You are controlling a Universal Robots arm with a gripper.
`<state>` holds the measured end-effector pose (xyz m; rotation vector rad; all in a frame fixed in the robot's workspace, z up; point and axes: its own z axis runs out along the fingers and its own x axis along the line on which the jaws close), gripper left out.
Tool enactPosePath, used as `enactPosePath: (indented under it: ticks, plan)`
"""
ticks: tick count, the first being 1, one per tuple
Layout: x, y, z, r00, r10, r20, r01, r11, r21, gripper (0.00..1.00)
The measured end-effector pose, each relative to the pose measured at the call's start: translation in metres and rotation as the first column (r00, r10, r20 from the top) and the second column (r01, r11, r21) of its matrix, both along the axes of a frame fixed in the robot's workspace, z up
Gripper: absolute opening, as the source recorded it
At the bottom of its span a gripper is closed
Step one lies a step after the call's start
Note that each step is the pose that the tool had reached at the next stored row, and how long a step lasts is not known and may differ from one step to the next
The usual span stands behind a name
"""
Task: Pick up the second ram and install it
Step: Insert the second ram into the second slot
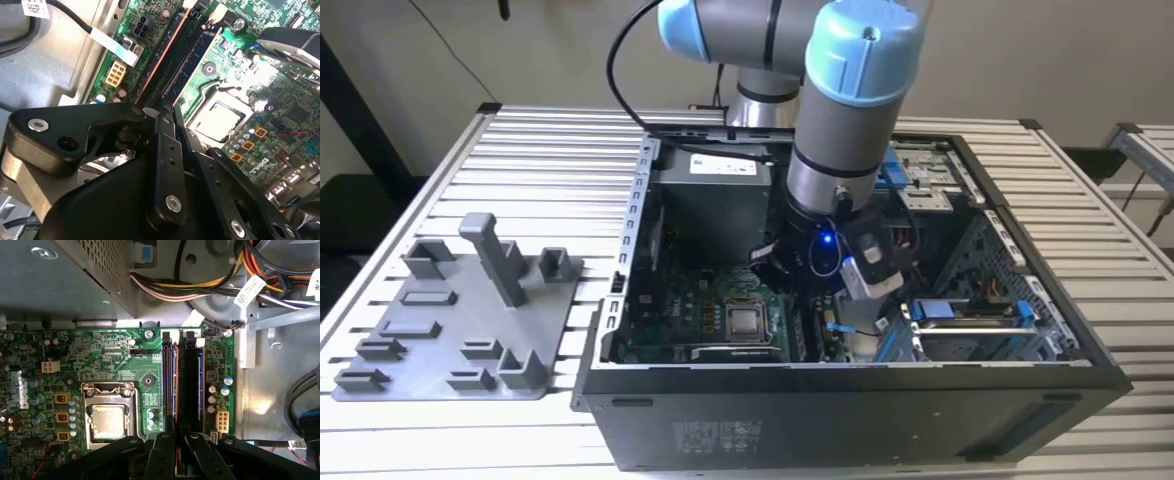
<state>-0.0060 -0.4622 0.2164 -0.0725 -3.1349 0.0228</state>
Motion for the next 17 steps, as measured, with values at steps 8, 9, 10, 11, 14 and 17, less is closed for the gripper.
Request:
enactPosePath:
  ticks: [8,9,10,11,14,17]
  plan:
    - [0.0,0.0001,-0.002,1.0,0.0,-0.0001,0.0,1.0,-0.0012,0.14]
    - [0.0,0.0,-0.002,1.0,0.0,0.0,0.0,1.0,-0.0011,0.14]
    - [0.0,0.0001,-0.002,1.0,0.0,0.0,0.0,1.0,-0.0011,0.14]
    - [0.0,0.0001,-0.002,1.0,0.0,0.0,0.0,1.0,-0.0011,0.14]
    - [0.0,0.0001,-0.002,1.0,0.0,0.0,0.0,1.0,-0.0012,0.14]
    - [0.0,0.0001,-0.0008,1.0,0.0,0.0001,0.0,1.0,-0.0016,0.14]
